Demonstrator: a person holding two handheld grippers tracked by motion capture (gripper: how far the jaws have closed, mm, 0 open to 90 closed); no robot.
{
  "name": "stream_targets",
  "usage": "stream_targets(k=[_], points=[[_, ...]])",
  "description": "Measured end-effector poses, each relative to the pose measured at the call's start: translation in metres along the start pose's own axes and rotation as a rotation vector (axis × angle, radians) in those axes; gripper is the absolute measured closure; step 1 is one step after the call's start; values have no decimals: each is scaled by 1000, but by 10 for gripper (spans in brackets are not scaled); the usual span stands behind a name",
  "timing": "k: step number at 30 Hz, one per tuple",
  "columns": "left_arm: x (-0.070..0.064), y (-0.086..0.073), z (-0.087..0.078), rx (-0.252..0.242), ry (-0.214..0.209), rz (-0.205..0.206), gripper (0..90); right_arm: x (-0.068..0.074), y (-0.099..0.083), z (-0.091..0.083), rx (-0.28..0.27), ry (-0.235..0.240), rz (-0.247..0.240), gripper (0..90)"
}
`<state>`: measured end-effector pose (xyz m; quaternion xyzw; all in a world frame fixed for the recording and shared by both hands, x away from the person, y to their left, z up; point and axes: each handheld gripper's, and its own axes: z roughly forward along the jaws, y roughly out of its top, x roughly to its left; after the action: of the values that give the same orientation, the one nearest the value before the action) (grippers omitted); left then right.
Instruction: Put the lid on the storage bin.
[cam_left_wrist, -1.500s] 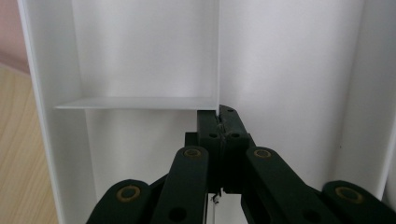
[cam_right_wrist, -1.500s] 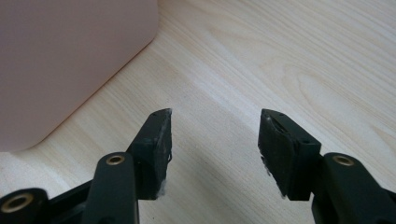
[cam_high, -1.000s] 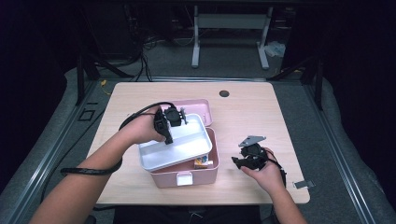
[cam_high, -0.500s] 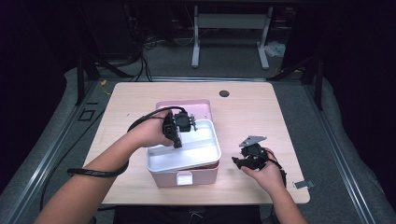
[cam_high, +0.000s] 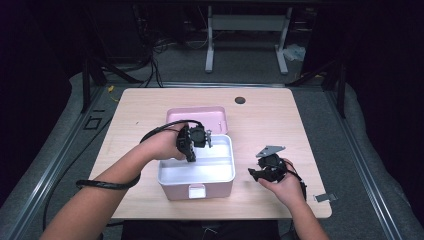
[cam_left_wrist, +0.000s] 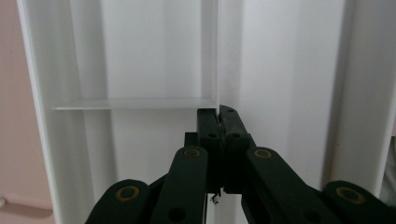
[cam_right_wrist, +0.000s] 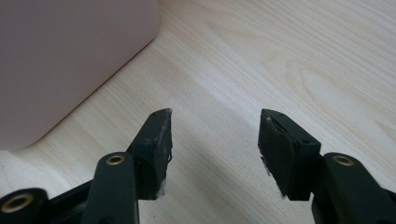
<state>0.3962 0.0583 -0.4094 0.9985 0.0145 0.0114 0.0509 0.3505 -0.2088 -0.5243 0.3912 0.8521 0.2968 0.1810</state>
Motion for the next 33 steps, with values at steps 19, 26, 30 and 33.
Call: stream_targets(k=[19, 26, 30, 33], points=[[8, -10, 6, -48, 10, -24, 866, -1, -1, 1, -3, 11, 4, 442], [11, -25, 9, -19, 6, -62, 835, 0, -1, 2, -1, 20, 11, 441], [12, -40, 5, -7, 16, -102, 801, 0, -1, 2, 3, 15, 8, 441], [13, -52, 5, 2, 16, -135, 785, 0, -1, 3, 4, 18, 9, 441]])
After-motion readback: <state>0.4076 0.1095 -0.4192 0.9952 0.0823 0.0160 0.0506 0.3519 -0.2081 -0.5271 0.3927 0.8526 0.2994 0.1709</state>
